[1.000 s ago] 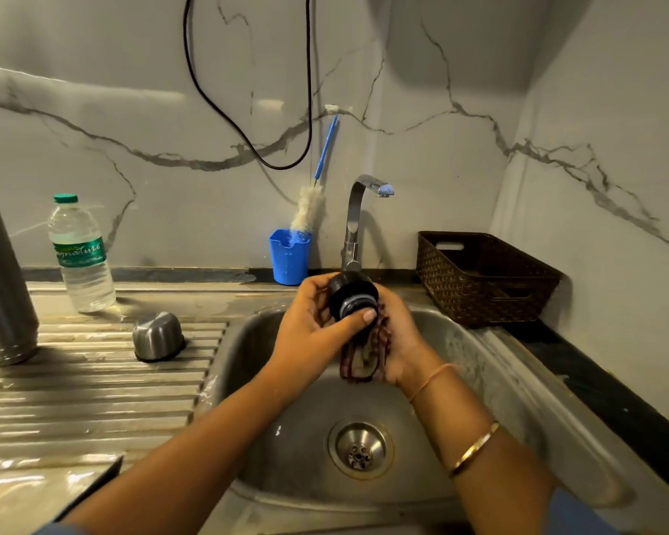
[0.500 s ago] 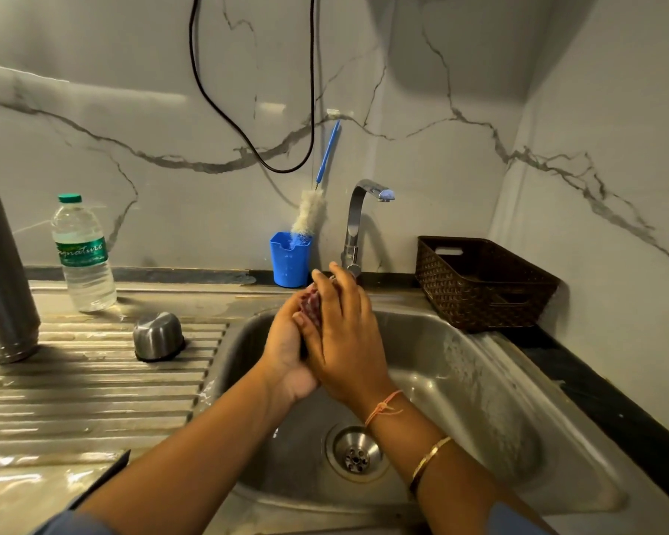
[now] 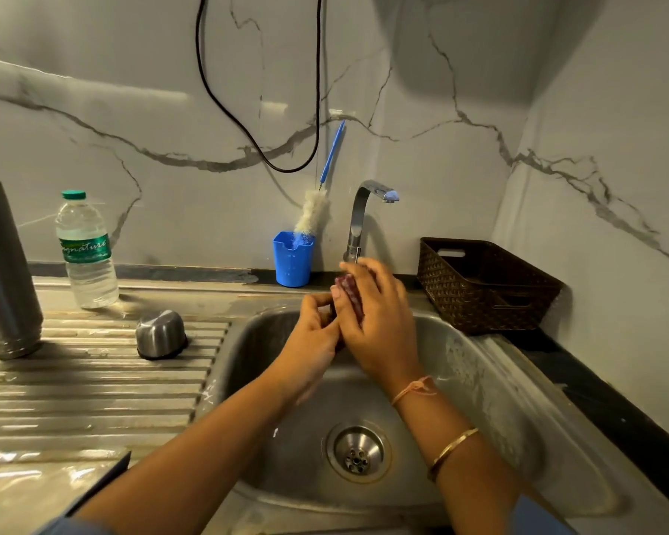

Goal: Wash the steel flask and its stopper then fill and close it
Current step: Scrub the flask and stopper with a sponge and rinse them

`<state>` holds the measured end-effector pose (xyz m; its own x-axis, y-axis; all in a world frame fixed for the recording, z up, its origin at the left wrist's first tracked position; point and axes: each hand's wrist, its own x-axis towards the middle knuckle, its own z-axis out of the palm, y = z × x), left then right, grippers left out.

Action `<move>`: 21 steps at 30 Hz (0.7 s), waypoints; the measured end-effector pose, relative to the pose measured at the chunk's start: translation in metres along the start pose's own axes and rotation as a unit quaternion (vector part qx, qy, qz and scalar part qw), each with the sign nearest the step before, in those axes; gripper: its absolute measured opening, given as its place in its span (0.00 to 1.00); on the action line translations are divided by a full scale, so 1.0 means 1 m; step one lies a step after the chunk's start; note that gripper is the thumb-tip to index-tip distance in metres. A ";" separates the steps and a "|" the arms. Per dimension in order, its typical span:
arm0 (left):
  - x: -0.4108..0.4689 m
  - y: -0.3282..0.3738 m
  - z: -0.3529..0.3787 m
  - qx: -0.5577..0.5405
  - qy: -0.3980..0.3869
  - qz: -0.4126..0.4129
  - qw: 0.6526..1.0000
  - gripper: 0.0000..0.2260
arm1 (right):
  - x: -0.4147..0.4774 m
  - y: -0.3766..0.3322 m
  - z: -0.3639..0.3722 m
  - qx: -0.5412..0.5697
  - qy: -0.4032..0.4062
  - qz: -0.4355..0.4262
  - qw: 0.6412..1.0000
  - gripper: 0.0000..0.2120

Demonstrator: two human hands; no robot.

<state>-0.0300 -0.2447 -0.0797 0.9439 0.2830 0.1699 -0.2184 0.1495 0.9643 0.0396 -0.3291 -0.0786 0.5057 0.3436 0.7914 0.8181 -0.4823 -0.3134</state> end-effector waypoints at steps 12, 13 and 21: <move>0.009 -0.018 -0.007 0.138 0.045 0.156 0.977 0.16 | -0.002 -0.001 -0.001 0.538 -0.179 0.562 0.602 0.23; 0.009 -0.020 -0.009 0.148 0.087 0.159 0.972 0.14 | 0.000 -0.007 0.000 0.544 -0.169 0.562 0.599 0.23; 0.009 -0.017 -0.024 0.306 0.054 0.138 0.940 0.33 | 0.001 -0.012 -0.005 0.509 -0.131 0.575 0.626 0.24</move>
<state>-0.0236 -0.2219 -0.0998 0.8348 0.3299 0.4407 -0.2367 -0.5076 0.8284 0.0291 -0.3271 -0.0712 0.8393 0.4260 -0.3377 -0.4465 0.1859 -0.8753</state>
